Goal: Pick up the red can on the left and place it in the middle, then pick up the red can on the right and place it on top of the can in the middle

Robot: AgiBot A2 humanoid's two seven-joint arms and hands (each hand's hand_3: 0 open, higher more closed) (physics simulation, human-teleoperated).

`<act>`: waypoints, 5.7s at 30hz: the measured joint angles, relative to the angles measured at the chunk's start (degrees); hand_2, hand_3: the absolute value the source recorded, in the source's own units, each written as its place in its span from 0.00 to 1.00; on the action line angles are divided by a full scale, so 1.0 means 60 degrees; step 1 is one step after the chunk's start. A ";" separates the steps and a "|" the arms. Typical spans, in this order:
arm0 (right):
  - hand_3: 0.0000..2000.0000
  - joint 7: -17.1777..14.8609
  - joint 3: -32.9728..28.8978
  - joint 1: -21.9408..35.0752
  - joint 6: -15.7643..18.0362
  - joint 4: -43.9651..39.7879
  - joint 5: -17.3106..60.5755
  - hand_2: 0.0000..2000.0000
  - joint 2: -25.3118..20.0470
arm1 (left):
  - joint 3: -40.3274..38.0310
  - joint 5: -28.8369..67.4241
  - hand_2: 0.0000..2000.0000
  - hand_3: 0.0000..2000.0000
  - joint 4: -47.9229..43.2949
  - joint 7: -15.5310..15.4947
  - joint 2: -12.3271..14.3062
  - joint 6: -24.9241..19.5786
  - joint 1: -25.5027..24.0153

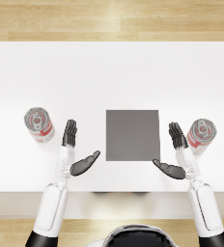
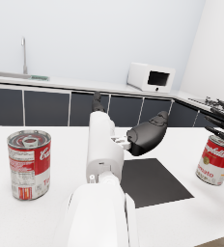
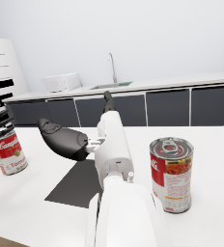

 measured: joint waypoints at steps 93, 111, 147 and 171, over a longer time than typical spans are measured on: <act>0.76 0.1032 -0.2472 0.0860 -0.0524 -0.4248 0.4055 1.00 -0.1373 | -0.2678 0.4480 1.00 0.76 0.6547 -0.0996 0.1207 -0.1322 0.2589; 0.76 0.1018 -0.1313 0.1518 -0.0502 -0.2493 0.4055 1.00 -0.1728 | 0.2903 0.4488 1.00 0.76 0.6411 -0.3503 0.2612 -0.1477 0.3786; 0.76 -0.1010 0.0923 0.4107 -0.0328 -0.3068 0.4054 1.00 -0.3187 | -0.0366 0.4475 0.00 0.00 0.3282 -0.1188 0.2048 -0.0968 0.1297; 0.76 -0.1142 0.0813 0.3932 0.0208 -0.4344 0.4054 1.00 -0.3403 | -0.1836 0.4475 0.00 0.00 0.2435 -0.0961 0.2135 -0.0963 0.0238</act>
